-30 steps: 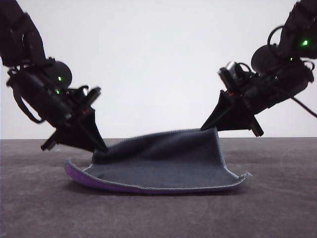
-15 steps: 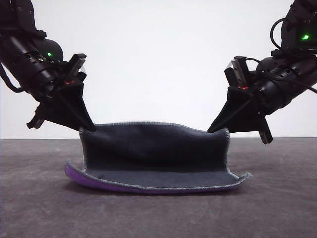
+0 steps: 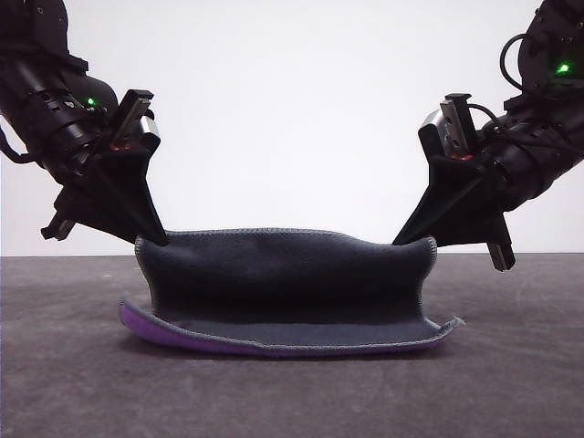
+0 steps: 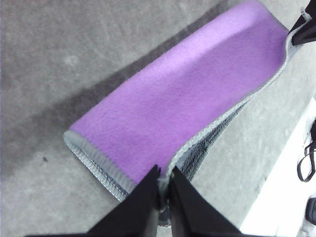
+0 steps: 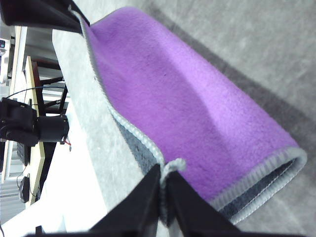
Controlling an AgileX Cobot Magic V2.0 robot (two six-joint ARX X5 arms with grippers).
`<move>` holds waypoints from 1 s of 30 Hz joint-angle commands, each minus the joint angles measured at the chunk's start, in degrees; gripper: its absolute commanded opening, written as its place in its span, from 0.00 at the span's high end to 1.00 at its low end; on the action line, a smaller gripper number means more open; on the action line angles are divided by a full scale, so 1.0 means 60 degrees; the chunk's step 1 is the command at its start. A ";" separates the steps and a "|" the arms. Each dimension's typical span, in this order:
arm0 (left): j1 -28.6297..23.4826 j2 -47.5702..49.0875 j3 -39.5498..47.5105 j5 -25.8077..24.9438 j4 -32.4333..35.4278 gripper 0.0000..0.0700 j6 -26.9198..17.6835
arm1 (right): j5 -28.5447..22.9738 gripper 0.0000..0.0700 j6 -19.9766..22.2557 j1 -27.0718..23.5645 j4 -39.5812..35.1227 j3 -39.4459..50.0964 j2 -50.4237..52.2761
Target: Fold clothes
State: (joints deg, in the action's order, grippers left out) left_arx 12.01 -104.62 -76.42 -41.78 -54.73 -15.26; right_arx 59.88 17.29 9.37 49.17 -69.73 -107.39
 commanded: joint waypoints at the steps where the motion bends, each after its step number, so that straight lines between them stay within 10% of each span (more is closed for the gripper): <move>1: 0.0063 -0.0051 -0.0182 -0.0048 -0.0060 0.96 -0.0140 | 0.0047 0.99 0.0314 0.0040 0.0104 -0.0172 -0.0117; 5: 0.0066 -0.0051 -0.0182 -0.0054 -0.0212 0.82 -0.0169 | 0.0051 0.92 0.0625 0.0040 0.0401 -0.0172 -0.0117; 10: 0.0066 -0.0051 -0.0182 -0.0321 -0.0374 0.51 -0.0181 | 0.0058 0.47 0.0879 0.0040 0.0629 -0.0175 -0.0117; 23: -0.0065 0.0998 -0.0182 -0.0037 0.0050 0.49 0.0121 | -0.0099 0.47 0.0644 -0.0040 0.0372 -0.0200 0.1294; 30: -0.0134 0.2952 -0.0182 0.1659 0.0767 0.49 0.0761 | -0.2835 0.47 -0.0663 -0.0040 -0.0043 -0.0200 0.3812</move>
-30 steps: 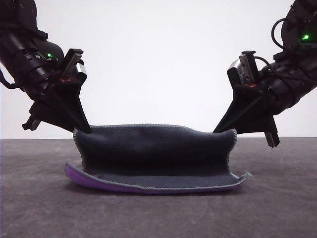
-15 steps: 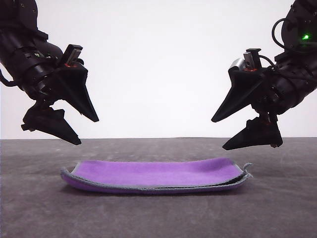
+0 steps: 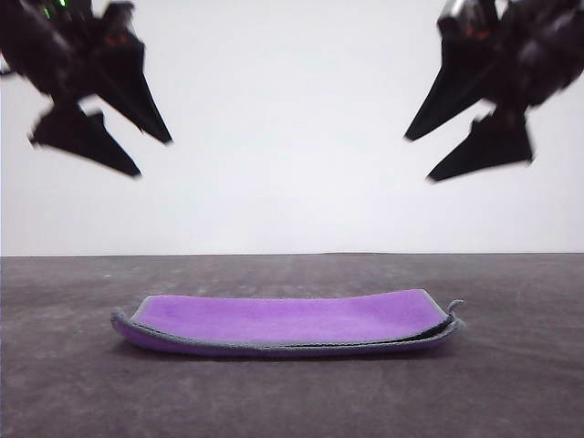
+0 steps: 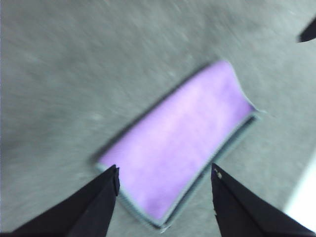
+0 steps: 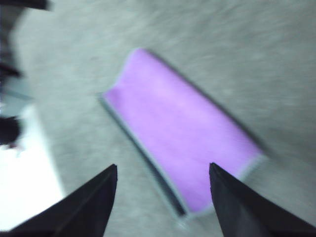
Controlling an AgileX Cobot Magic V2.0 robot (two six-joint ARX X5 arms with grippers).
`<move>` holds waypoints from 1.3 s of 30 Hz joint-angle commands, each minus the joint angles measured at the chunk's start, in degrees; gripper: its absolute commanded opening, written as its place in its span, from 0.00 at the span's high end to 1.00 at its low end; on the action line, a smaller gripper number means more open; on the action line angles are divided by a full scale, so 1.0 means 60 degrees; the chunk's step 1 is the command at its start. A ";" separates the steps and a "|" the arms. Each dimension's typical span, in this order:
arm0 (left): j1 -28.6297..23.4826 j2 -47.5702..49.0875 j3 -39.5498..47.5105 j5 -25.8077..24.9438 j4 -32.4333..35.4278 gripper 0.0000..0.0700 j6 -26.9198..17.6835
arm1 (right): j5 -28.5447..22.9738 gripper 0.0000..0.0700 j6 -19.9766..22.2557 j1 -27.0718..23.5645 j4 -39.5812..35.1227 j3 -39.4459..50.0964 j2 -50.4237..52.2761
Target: Fold clothes
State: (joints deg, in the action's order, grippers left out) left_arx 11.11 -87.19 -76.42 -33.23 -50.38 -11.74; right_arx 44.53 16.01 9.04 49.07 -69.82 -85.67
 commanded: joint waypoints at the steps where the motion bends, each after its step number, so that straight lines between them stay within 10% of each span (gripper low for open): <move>1: 0.0015 0.0346 -0.0182 0.0611 0.0039 0.49 0.0217 | -0.0674 0.47 -0.0577 0.0015 0.0016 -0.0186 0.0622; 13: -0.0298 0.2586 -0.0048 0.2327 -0.0897 0.49 0.0391 | -0.4217 0.47 -0.1784 0.0013 0.1524 0.0585 0.5010; 26: -0.0532 0.2848 0.0815 0.2327 -0.0734 0.49 0.0945 | -0.2328 0.47 -0.4285 0.0017 -0.2735 0.4919 0.4427; 39: -0.0528 0.2848 0.0871 0.2320 -0.0622 0.49 0.0978 | -0.0293 0.47 -0.5631 0.0062 -0.6120 0.5049 0.0084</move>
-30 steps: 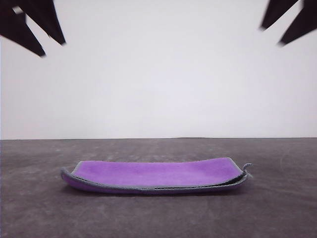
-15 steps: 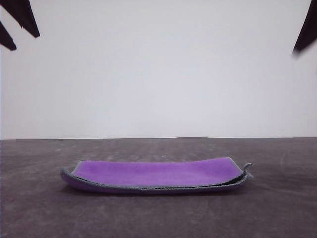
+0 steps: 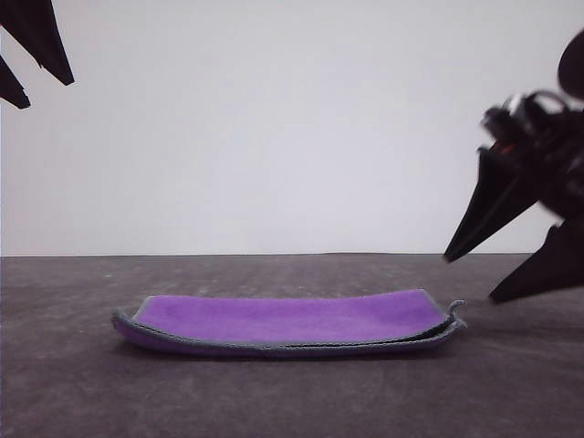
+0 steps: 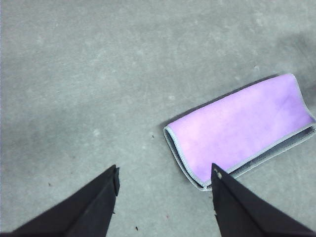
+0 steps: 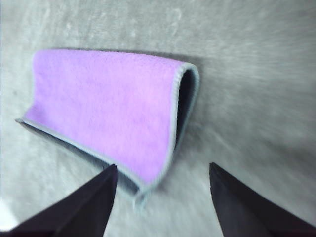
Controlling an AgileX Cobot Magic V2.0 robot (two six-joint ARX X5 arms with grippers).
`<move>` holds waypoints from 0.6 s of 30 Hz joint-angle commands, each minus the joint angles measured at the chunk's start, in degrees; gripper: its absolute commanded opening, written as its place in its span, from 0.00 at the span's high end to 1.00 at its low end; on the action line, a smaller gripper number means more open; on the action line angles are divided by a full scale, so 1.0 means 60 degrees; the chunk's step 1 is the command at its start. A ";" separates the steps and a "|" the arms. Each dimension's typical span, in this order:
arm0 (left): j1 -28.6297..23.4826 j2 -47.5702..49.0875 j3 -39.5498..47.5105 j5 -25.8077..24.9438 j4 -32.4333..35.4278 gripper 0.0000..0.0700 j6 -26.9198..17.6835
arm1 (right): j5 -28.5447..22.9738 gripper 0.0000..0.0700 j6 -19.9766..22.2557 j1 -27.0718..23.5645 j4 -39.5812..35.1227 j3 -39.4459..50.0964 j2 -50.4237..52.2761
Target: Fold clothes
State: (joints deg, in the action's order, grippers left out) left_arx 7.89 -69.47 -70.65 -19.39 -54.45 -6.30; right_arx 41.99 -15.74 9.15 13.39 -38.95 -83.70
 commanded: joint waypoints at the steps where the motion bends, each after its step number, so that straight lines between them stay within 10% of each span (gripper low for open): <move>1: 0.0009 -0.0106 -0.0091 0.0013 0.0060 0.49 0.0080 | 0.0234 0.47 -0.0460 0.0076 -0.0396 -0.0097 -0.0474; 11: 0.0009 -0.0106 -0.0091 0.0006 0.0083 0.49 0.0137 | 0.0354 0.48 -0.0885 0.0671 -0.1233 -0.0097 -0.1437; 18: 0.0009 -0.0106 -0.0091 -0.0019 0.0079 0.49 0.0140 | 0.0299 0.89 -0.0955 0.0837 -0.1428 -0.0100 -0.1443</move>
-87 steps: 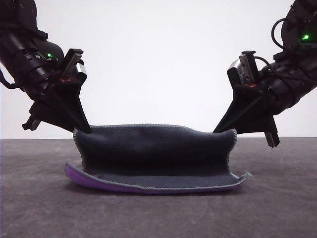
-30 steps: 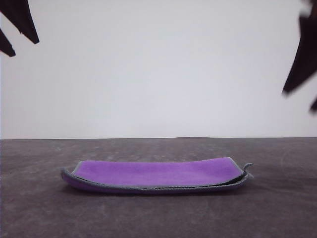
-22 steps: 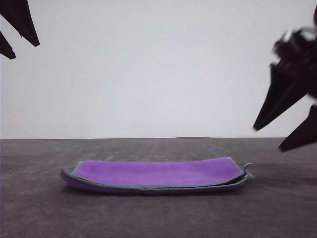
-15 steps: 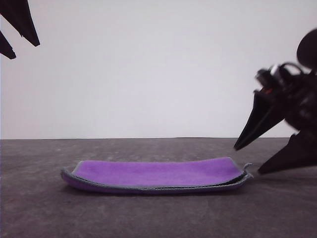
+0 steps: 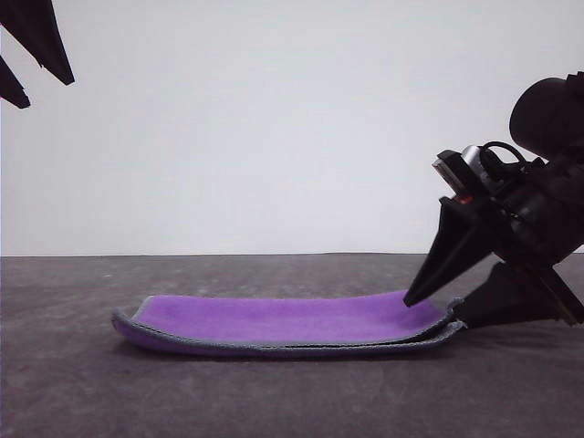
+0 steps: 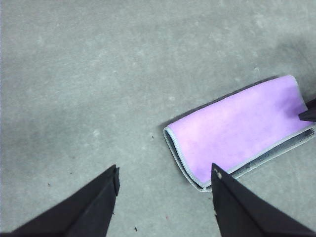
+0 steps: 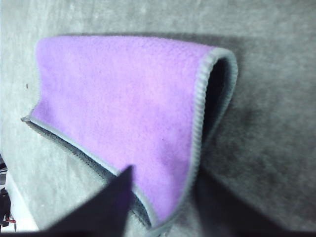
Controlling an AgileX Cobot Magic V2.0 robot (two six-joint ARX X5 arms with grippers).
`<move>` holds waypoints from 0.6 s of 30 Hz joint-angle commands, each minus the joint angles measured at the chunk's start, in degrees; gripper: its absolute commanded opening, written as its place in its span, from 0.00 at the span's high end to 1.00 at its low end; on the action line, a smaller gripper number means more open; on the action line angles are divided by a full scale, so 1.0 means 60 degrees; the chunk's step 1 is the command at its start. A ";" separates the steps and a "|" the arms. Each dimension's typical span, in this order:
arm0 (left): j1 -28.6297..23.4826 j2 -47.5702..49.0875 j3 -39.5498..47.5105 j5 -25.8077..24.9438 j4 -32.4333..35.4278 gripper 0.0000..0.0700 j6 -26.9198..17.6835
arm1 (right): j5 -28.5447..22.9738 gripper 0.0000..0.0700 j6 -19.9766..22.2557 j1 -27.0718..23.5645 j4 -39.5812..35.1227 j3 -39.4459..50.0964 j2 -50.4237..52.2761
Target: Fold clothes
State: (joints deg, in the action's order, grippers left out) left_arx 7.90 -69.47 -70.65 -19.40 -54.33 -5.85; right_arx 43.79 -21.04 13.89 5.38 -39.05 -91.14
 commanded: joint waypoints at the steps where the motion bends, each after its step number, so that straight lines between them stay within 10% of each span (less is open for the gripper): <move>1: 0.0011 -0.0106 -0.0091 -0.0022 0.0058 0.49 0.0071 | -0.0030 0.94 -0.0078 0.0047 -0.0172 -0.0084 -0.0202; 18: 0.0018 -0.0106 -0.0091 -0.0022 0.0162 0.49 0.0170 | 0.0354 1.00 -0.1678 0.1871 -0.2840 -0.0344 -0.0247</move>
State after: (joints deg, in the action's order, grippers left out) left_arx 7.90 -69.47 -70.65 -19.42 -53.88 -5.05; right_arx 46.12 -28.99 24.15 -10.81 -40.03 -91.28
